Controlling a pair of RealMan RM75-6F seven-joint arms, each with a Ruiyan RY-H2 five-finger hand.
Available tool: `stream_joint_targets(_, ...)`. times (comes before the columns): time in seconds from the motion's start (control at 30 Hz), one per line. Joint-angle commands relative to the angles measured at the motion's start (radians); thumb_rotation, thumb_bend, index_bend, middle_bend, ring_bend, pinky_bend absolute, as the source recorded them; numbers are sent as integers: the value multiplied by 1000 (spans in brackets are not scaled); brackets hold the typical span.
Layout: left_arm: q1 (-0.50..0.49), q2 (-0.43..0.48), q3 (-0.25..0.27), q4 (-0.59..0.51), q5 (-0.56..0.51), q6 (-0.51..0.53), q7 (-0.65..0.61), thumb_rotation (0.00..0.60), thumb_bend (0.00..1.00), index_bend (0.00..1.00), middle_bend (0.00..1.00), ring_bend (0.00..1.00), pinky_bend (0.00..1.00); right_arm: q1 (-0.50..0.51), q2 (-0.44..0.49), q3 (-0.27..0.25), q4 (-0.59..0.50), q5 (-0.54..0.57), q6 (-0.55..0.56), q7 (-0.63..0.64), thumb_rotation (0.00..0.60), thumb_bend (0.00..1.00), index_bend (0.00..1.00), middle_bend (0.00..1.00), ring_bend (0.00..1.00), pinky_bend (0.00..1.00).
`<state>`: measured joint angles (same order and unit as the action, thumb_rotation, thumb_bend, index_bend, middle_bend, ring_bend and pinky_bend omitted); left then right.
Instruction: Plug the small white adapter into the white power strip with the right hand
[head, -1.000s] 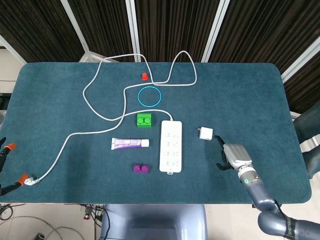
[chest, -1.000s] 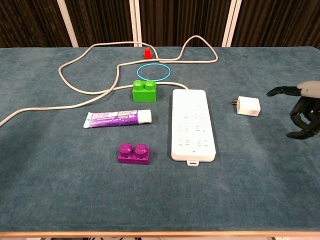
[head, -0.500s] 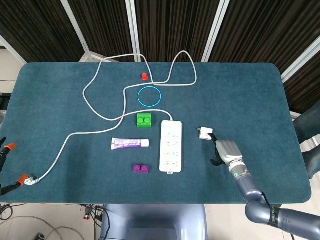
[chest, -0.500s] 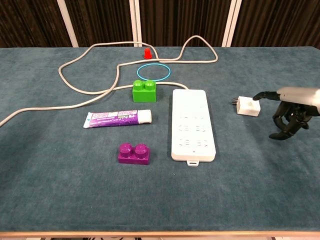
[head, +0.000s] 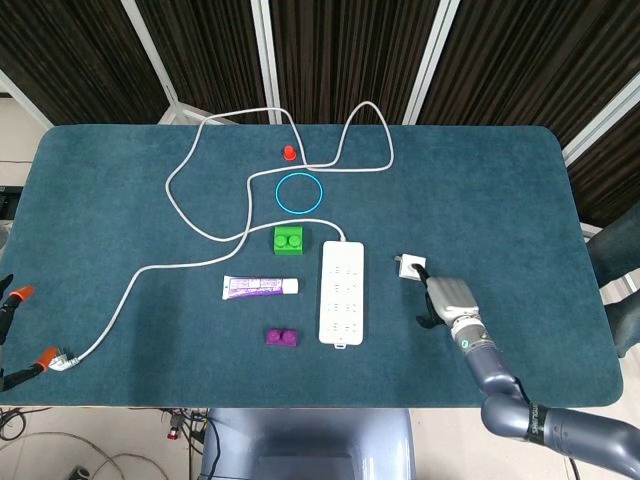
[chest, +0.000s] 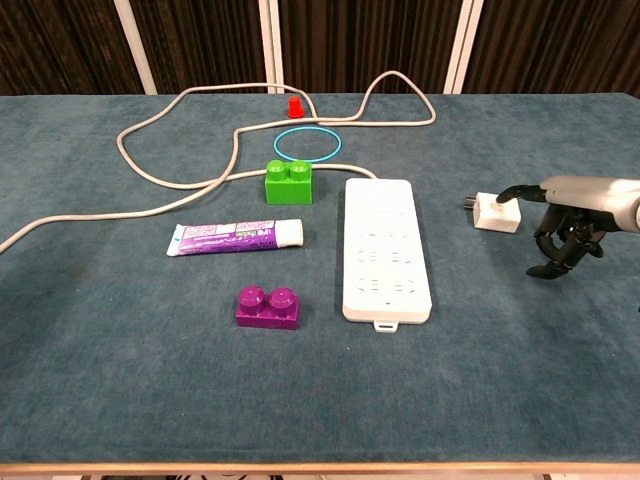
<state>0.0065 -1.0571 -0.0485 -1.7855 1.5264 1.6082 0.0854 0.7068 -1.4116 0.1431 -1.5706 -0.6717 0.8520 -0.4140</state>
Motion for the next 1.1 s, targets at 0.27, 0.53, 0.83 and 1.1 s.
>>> stream_joint_targets(0.27,1,2,-1,0,-2,1,-5,600,170,163,0,0,60,28,-13,-15,12,44,-8,-21,600,359,0,731,830,728)
stream_joint_targets(0.53,2,3,-1,0,-2,2,-8,600,170,164,0,0,60,36,0,-34,-14,53,0,-30,600,359,5,731,830,728)
stream_joint_targets(0.83,1,2,4,-3,4,-2,1,600,170,163,0,0,66,42,22,-65,-45,46,2,-44,600,485,60,731,830,728)
stream_joint_targets(1.1,1,3,4,-5,4,-1,2,600,170,161,0,0,74,49,48,-89,-83,52,11,-61,600,611,123,731,830,728)
